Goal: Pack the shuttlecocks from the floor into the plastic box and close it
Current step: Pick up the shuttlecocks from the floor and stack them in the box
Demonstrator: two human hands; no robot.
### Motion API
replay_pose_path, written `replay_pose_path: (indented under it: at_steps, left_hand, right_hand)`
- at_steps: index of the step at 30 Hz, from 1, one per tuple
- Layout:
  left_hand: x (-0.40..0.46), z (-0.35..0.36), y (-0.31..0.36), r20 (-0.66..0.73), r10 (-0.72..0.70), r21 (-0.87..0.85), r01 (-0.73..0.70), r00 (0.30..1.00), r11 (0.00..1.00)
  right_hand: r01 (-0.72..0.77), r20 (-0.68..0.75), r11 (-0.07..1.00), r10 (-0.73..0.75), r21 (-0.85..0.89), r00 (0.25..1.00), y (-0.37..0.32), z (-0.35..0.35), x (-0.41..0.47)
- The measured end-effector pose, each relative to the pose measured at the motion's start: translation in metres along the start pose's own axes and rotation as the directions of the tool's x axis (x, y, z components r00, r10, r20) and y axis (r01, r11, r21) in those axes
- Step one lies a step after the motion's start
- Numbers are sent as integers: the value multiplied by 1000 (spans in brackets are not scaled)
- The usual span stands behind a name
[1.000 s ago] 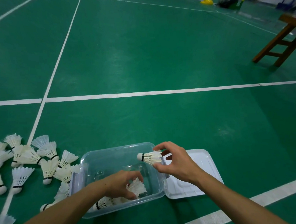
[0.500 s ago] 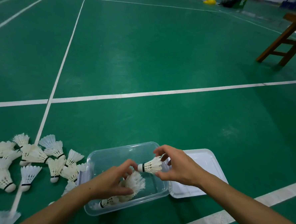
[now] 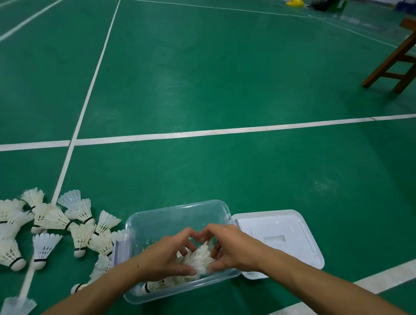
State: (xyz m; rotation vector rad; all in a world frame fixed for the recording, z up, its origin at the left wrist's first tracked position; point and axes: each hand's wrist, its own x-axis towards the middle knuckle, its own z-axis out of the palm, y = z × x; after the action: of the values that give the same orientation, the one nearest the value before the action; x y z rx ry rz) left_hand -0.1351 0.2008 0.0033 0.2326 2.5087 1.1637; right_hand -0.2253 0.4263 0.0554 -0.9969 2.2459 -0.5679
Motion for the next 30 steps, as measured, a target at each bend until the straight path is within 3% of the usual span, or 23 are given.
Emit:
replay_pose_path:
  at_steps: [9, 17, 25, 30]
  left_hand:
    - [4, 1, -7, -6, -13, -75, 12, 1000, 997]
    - [7, 1, -2, 53, 3, -24, -2, 999, 1000]
    - [21, 10, -2, 96, -2, 69, -5, 995, 998]
    - [33, 18, 0, 145, -19, 177, -7, 989, 984]
  right_hand:
    - [-70, 52, 950, 57, 303, 997, -2, 1, -7]
    - [-91, 101, 935, 60, 342, 993, -8, 6, -10]
    - [1, -115, 988, 17, 154, 993, -8, -25, -20]
    - [18, -209, 944, 54, 331, 976, -6, -27, -22]
